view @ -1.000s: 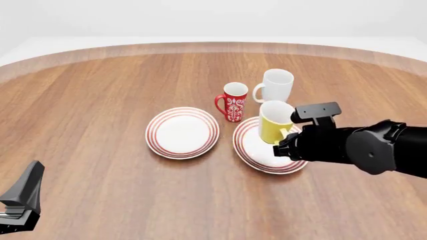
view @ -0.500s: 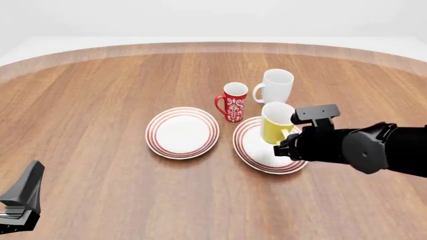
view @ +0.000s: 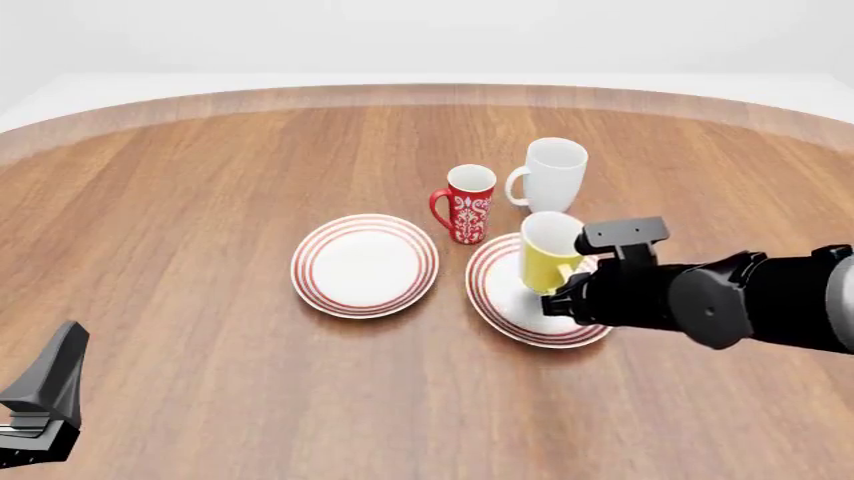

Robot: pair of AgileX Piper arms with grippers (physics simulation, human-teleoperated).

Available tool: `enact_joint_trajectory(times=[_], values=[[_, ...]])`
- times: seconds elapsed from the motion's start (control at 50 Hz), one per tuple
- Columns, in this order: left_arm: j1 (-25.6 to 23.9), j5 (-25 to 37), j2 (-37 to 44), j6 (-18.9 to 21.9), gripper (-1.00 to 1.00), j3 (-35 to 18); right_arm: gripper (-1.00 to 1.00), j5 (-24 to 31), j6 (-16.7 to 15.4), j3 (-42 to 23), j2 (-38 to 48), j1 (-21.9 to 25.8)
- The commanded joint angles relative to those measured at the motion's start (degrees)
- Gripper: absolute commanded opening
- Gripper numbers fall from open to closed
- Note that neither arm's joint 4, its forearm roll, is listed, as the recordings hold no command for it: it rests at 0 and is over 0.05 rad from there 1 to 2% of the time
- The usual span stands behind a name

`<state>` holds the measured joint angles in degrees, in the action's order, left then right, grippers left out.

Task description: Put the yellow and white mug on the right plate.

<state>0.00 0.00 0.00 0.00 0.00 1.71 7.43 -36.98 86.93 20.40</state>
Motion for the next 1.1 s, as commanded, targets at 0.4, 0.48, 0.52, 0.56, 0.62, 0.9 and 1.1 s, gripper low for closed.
enact_joint_trajectory(times=[0.4,0.48,0.52,0.56,0.62,0.9,1.1], values=[[0.0,0.0,0.0,0.0,1.0,0.0,-1.0,-2.7,0.2,0.8,2.1,-0.6],[0.0,0.0,0.0,0.0,1.0,0.0,1.0,-2.3,0.4,0.7,2.6,-1.0],[0.0,0.0,0.0,0.0,1.0,0.0,1.0,-2.0,0.1,0.8,2.2,-1.4],[0.0,0.0,0.0,0.0,1.0,0.0,1.0,-1.8,0.2,0.8,2.1,-1.3],[0.0,0.0,0.0,0.0,1.0,0.0,1.0,-1.7,0.3,0.9,1.7,-1.4],[0.0,0.0,0.0,0.0,1.0,0.0,1.0,-1.3,0.7,1.5,0.5,-0.6],[0.0,0.0,0.0,0.0,1.0,0.0,1.0,-0.8,1.4,2.1,-1.5,0.5]])
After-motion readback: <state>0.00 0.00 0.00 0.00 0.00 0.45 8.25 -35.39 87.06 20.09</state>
